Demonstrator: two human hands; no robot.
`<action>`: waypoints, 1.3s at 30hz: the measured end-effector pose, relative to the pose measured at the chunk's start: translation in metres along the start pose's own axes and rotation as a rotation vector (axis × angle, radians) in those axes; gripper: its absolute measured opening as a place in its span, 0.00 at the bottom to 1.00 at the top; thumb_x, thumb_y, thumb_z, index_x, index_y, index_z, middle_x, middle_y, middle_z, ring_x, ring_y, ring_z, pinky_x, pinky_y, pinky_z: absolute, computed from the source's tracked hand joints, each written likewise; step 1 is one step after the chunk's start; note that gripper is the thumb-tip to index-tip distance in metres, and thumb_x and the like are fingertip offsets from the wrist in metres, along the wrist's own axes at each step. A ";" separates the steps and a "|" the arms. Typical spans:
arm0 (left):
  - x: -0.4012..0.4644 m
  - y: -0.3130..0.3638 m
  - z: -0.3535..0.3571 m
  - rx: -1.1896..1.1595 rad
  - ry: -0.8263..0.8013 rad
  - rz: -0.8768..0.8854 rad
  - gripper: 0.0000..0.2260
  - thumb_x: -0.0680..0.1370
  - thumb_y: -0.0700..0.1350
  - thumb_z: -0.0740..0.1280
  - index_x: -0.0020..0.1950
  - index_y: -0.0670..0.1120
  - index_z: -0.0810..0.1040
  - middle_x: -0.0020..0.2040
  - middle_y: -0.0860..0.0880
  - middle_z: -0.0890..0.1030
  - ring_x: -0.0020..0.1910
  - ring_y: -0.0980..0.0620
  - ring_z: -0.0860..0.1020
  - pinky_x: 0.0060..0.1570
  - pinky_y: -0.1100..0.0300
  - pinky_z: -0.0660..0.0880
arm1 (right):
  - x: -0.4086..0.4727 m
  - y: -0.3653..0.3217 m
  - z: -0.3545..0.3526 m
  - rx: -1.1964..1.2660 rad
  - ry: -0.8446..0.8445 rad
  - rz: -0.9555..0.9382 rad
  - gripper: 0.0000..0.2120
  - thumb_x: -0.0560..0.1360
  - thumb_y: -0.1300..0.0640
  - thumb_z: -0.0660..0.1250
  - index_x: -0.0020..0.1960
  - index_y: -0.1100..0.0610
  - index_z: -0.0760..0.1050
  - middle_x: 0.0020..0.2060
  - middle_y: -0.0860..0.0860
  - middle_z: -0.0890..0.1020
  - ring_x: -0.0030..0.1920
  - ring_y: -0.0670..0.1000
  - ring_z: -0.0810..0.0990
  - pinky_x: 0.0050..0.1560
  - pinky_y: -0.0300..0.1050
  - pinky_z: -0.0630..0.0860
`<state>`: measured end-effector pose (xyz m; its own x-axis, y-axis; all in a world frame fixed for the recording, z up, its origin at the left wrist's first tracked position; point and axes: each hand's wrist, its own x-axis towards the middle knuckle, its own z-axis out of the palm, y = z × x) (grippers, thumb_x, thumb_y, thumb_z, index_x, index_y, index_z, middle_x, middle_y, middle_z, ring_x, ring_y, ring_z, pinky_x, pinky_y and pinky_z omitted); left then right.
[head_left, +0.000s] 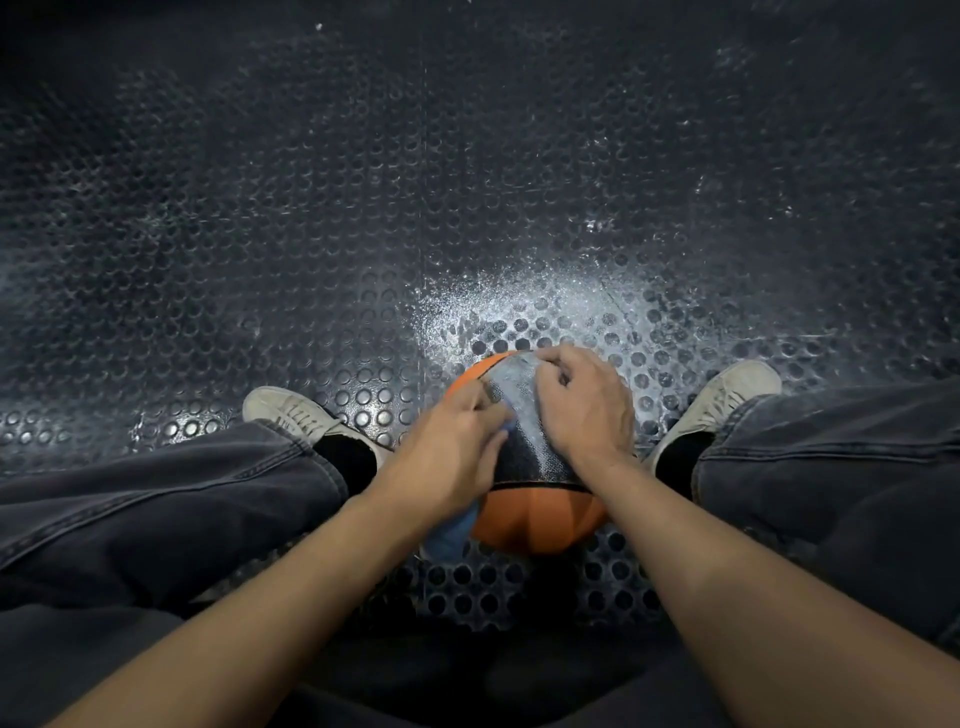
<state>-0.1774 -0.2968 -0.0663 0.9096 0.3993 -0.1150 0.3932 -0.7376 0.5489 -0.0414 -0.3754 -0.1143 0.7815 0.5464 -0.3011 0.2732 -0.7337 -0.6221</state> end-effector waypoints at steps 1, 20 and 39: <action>0.004 -0.005 0.000 0.007 0.011 -0.035 0.07 0.78 0.41 0.65 0.52 0.43 0.82 0.45 0.46 0.74 0.43 0.46 0.75 0.45 0.54 0.72 | -0.001 0.000 0.001 -0.018 -0.023 -0.031 0.15 0.80 0.51 0.56 0.62 0.44 0.77 0.61 0.44 0.78 0.57 0.46 0.71 0.66 0.51 0.69; 0.006 0.006 0.007 -0.025 0.102 -0.232 0.08 0.78 0.41 0.64 0.48 0.41 0.82 0.42 0.44 0.74 0.43 0.48 0.73 0.44 0.60 0.62 | 0.000 -0.004 0.001 -0.007 -0.014 -0.053 0.12 0.78 0.52 0.57 0.55 0.46 0.78 0.53 0.45 0.80 0.52 0.48 0.74 0.59 0.51 0.72; 0.047 -0.023 -0.006 -0.128 0.103 -0.509 0.09 0.78 0.42 0.65 0.53 0.45 0.85 0.47 0.43 0.84 0.49 0.46 0.80 0.49 0.64 0.69 | -0.008 -0.010 0.009 -0.033 0.023 -0.067 0.10 0.79 0.52 0.57 0.53 0.49 0.76 0.52 0.46 0.79 0.55 0.50 0.73 0.62 0.57 0.70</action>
<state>-0.1446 -0.2577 -0.0793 0.5880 0.7451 -0.3148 0.7556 -0.3671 0.5425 -0.0556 -0.3686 -0.1118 0.7733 0.5856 -0.2433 0.3434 -0.7092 -0.6157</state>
